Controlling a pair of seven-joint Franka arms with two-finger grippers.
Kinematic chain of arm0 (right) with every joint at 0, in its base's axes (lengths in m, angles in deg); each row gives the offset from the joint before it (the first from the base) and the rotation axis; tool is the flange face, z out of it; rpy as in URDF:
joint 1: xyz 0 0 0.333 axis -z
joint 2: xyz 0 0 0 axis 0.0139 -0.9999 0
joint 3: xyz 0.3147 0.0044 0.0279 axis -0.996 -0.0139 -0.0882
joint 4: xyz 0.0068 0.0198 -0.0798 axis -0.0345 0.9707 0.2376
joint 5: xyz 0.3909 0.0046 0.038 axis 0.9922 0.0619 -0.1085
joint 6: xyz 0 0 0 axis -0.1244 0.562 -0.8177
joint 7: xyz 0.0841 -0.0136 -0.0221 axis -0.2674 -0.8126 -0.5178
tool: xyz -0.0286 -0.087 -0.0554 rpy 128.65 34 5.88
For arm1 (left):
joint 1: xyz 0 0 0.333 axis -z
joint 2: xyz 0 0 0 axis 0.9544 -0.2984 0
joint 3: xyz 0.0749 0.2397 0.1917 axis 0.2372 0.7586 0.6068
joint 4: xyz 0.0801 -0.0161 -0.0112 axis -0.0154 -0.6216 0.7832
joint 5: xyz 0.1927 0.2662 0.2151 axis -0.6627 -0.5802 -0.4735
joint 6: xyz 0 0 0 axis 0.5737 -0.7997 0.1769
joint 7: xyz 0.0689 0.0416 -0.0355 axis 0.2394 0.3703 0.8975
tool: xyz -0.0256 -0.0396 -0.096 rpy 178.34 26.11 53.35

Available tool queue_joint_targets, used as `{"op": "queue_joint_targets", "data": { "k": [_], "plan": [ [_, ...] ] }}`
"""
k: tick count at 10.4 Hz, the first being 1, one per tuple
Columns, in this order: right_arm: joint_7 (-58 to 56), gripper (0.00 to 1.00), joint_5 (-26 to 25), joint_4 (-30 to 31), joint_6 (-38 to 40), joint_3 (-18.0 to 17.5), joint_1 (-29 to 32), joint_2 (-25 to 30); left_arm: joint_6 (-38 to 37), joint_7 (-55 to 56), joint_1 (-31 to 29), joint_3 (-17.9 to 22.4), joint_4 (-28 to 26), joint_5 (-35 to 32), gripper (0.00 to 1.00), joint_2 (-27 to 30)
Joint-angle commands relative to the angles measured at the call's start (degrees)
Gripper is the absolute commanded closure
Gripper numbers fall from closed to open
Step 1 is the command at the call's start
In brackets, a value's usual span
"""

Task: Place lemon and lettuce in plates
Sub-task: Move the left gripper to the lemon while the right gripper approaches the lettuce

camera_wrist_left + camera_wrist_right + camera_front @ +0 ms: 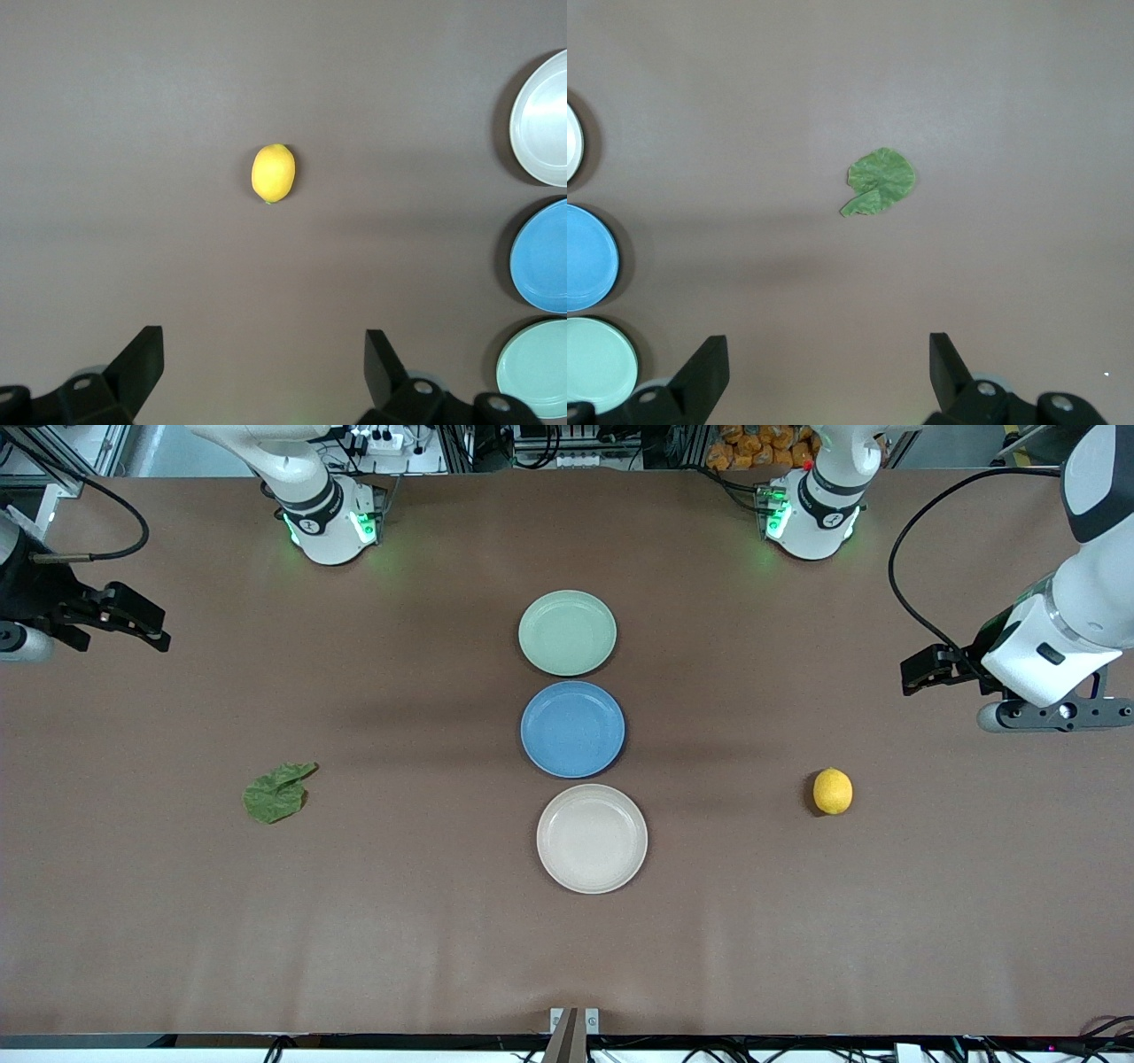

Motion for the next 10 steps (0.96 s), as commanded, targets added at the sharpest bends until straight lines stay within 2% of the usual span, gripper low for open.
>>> {"op": "queue_joint_targets", "data": {
  "k": [1, 10],
  "plan": [
    [-0.6, 0.0, 0.0, 1.7, -0.3, -0.1, 0.2, 1.8, -0.7, 0.5, -0.1, -0.1, 0.3, -0.2, 0.0, 0.9],
    [-0.6, 0.0, 0.0, 1.8, -0.3, -0.1, 0.2, 1.7, -0.7, 0.4, 0.1, -0.1, 0.3, -0.1, 0.0, 0.7]
  ]
}}
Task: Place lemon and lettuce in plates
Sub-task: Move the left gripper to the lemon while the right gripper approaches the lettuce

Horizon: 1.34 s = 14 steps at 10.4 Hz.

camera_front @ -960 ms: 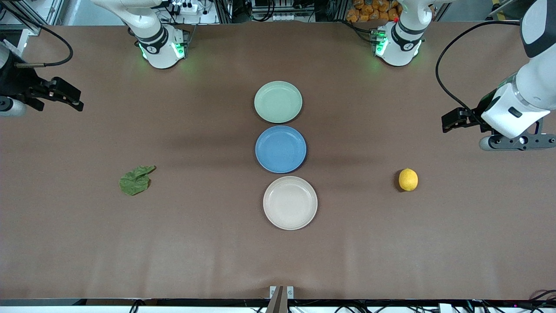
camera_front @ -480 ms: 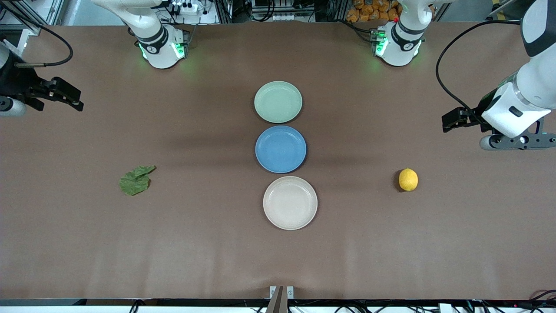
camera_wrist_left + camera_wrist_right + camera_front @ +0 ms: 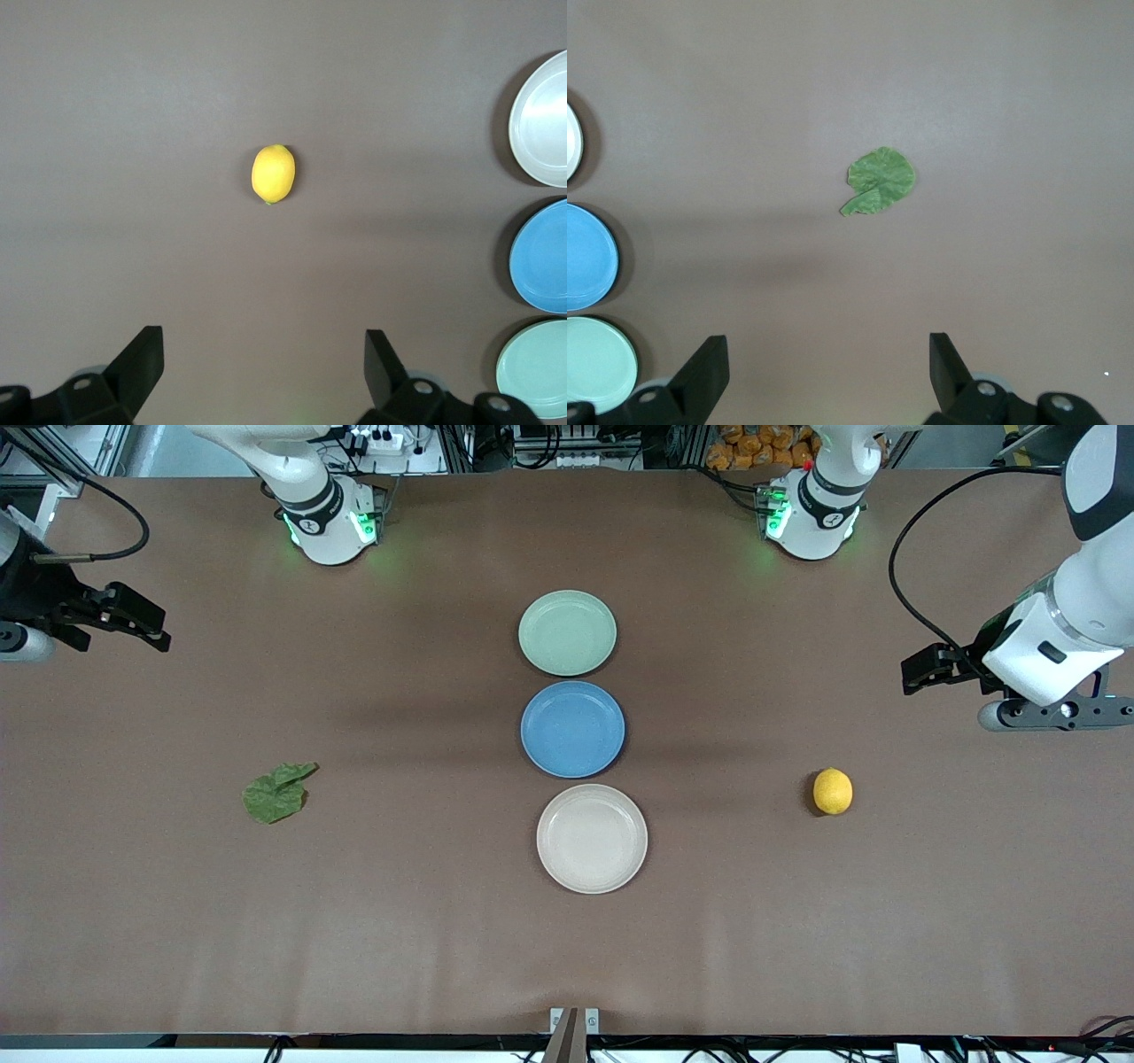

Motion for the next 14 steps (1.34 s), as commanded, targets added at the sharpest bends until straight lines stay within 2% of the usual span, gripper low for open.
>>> {"op": "queue_joint_targets", "data": {
  "k": [1, 7, 10, 14],
  "plan": [
    [-0.6, 0.0, 0.0, 1.9, -0.3, -0.1, 0.2, 1.5, -0.7, 0.4, 0.2, -0.1, 0.2, -0.1, 0.0, 0.3],
    [-0.7, 0.0, 0.0, 6.9, -3.0, -0.1, 0.0, 1.0, 0.1, 0.1, 0.2, -0.4, -0.2, -1.3, 0.0, -5.1],
    [-0.8, 0.0, 0.0, 9.6, -3.6, -0.1, 0.2, 0.6, 2.8, 0.5, 0.1, -0.4, -0.5, -1.4, 0.0, -8.1],
    [-0.8, 0.0, -0.1, 14.1, -8.5, 0.0, 0.6, 0.7, 6.2, 0.6, 0.0, -0.5, -0.8, -2.5, 0.0, -12.7]
  ]
}}
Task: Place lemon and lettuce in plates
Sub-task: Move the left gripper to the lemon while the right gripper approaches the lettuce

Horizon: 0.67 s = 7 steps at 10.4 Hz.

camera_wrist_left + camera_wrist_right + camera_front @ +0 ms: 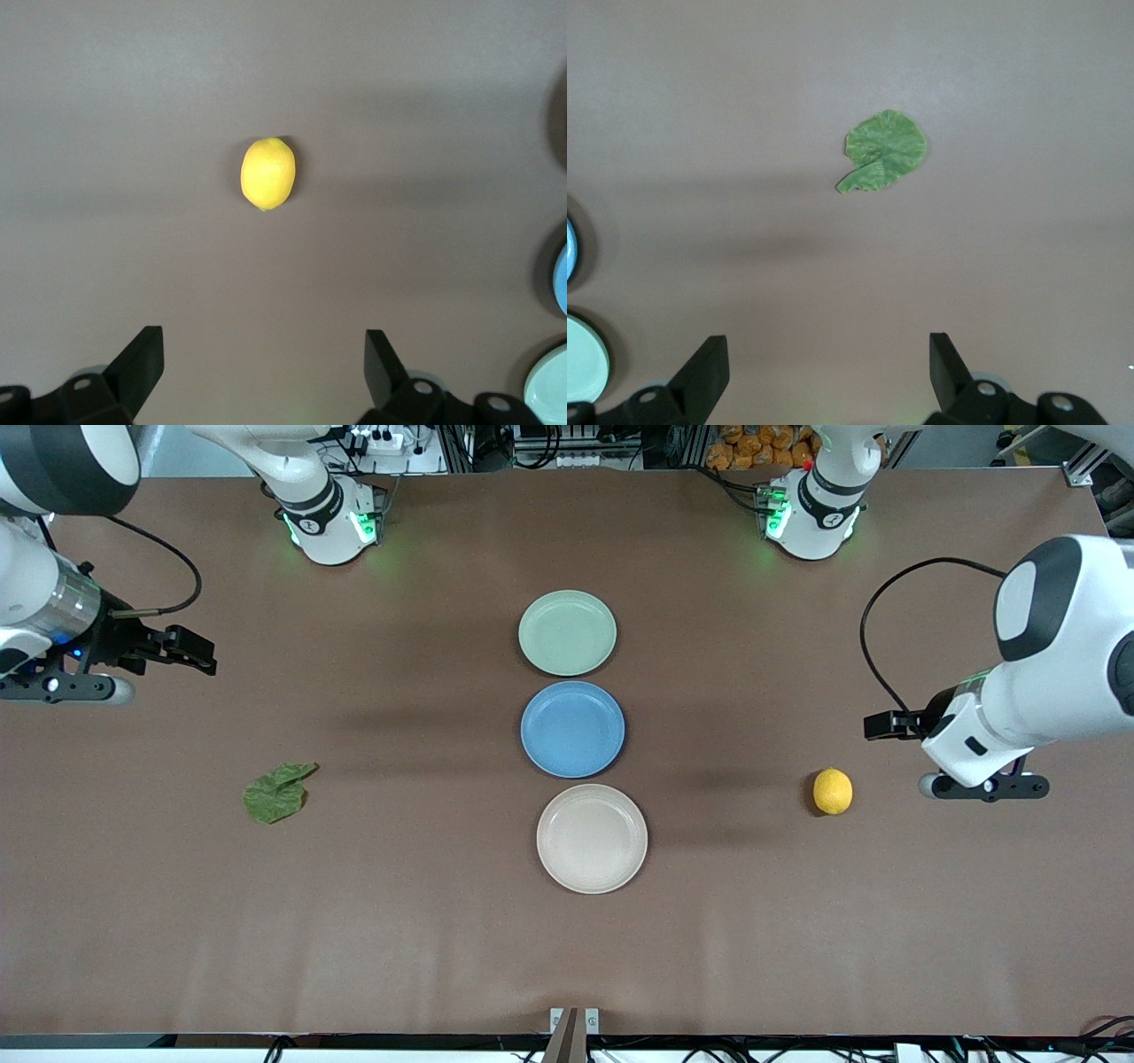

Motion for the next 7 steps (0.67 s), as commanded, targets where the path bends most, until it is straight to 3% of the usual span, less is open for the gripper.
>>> {"op": "queue_joint_targets", "data": {
  "k": [1, 4, 7],
  "plan": [
    [-0.7, 0.0, -0.1, 3.9, -2.7, 0.0, 1.4, 1.0, 2.6, 0.6, -0.1, -0.2, -0.1, -1.4, 0.0, -2.8],
    [-2.8, 0.0, -0.2, 10.6, -10.9, 0.0, 3.7, 0.6, 6.9, 0.6, -0.3, -0.2, -2.2, -1.4, 0.0, -4.4],
    [-3.0, 0.0, -0.9, 11.5, -14.5, 0.2, 3.8, -4.3, 13.3, 0.6, 0.0, -0.2, -5.9, -2.9, 0.0, -5.3]
  ]
}}
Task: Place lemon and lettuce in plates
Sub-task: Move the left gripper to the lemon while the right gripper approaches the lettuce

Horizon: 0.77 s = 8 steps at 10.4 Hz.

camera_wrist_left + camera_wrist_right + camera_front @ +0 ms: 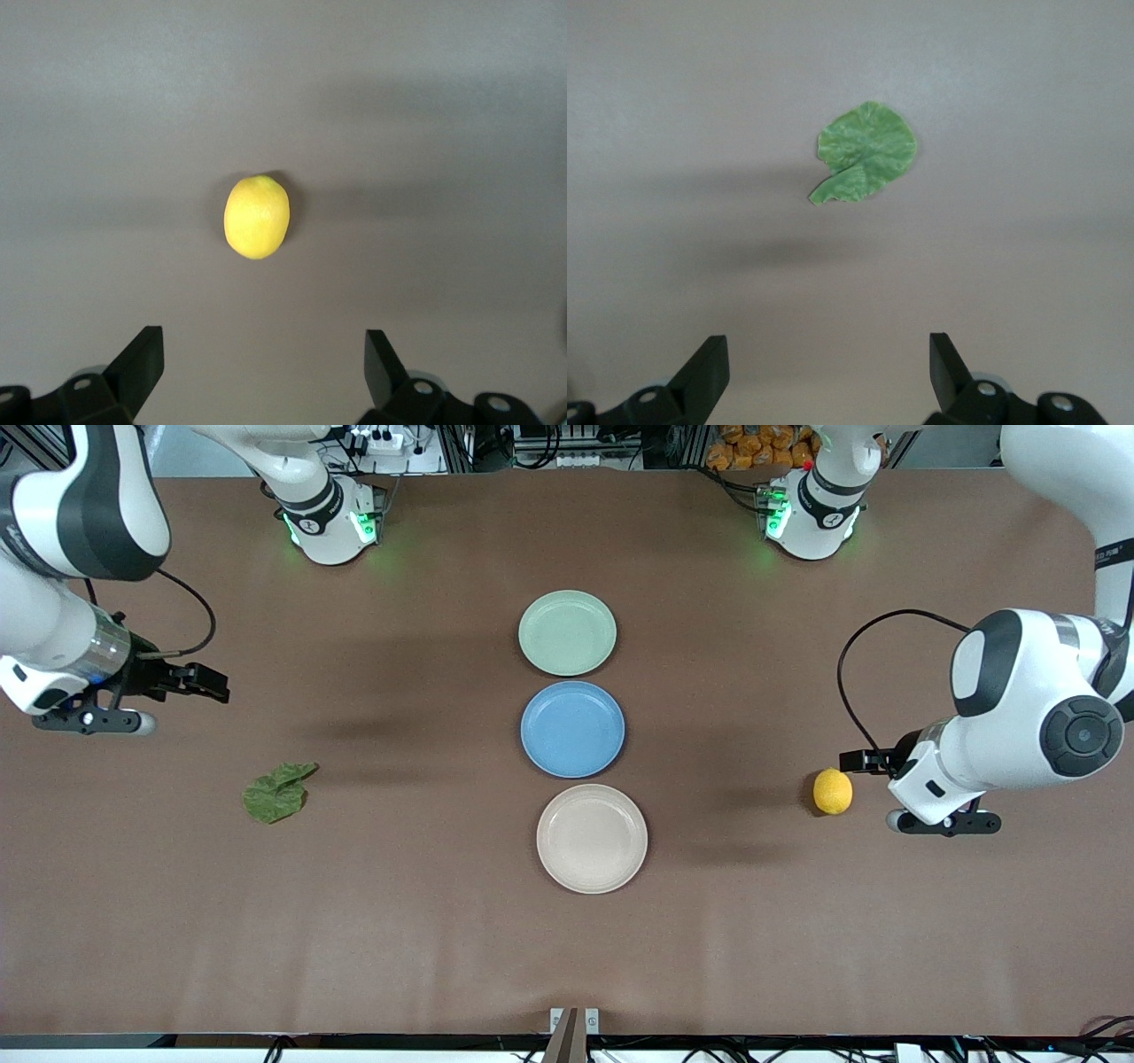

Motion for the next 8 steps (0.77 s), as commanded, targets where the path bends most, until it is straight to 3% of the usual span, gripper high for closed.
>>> {"op": "queue_joint_targets", "data": {
  "k": [1, 5, 8],
  "plan": [
    [-0.8, 0.0, -2.4, 0.0, -1.7, -0.4, 0.9, -2.6, 6.1, 0.6, 0.0, -0.2, -4.6, -2.6, 0.0, 0.5],
    [-2.2, 0.0, -3.8, 5.5, -11.4, -0.5, 3.5, -4.4, 16.7, 0.6, -0.2, -0.2, -11.4, -2.8, 0.0, 0.1],
    [-3.8, 0.0, -3.8, 5.5, -15.7, -0.5, 3.3, -7.4, 24.7, 0.5, -0.4, -0.2, -16.1, -2.8, 0.0, -1.3]
  ]
}}
